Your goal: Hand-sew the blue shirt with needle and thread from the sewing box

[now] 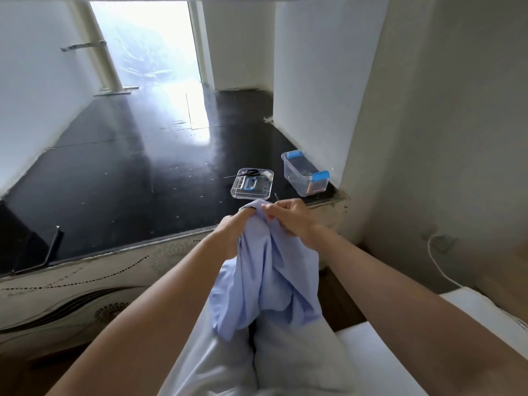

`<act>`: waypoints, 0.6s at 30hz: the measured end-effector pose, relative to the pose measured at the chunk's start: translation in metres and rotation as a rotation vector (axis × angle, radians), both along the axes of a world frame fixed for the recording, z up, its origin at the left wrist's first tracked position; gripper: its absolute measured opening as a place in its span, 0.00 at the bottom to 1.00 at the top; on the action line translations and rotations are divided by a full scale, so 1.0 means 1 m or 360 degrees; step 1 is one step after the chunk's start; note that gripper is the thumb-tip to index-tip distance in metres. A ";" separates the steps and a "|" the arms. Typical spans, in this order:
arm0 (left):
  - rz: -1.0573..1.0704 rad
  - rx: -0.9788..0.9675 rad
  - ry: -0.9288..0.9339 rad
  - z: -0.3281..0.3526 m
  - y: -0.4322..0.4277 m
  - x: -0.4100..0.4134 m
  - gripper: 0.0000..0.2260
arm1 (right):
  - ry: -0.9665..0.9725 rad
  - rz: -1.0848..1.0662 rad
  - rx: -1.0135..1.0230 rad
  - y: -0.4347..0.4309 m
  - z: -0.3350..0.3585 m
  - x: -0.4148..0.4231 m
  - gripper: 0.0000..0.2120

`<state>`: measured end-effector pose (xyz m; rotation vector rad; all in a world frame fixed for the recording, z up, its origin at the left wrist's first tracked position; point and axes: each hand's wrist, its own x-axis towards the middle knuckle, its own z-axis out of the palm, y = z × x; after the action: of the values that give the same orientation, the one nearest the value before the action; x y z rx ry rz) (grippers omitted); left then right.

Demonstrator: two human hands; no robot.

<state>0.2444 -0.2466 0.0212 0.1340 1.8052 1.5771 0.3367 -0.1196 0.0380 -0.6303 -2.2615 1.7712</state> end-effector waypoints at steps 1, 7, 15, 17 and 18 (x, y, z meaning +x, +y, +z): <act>-0.0062 0.0046 -0.0103 -0.002 -0.003 -0.002 0.15 | -0.0086 0.0091 0.0008 -0.004 -0.003 0.001 0.15; -0.0108 0.0416 -0.0406 -0.004 -0.011 -0.015 0.09 | 0.0043 0.0091 0.0063 -0.012 -0.011 -0.007 0.14; 0.0299 0.0624 -0.0554 -0.009 -0.007 -0.022 0.23 | 0.0132 -0.0039 0.0170 -0.026 -0.024 -0.015 0.24; 0.0390 0.0699 -0.0482 -0.010 -0.006 -0.022 0.19 | 0.0089 -0.0063 0.0280 -0.025 -0.027 -0.015 0.26; 0.0414 0.0734 -0.0437 -0.010 -0.007 -0.022 0.17 | 0.0043 -0.0060 0.0345 -0.023 -0.028 -0.014 0.26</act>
<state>0.2219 -0.2534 0.0113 -0.1054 1.2655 2.0665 0.3223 -0.1422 0.0103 -0.5979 -2.3626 1.4811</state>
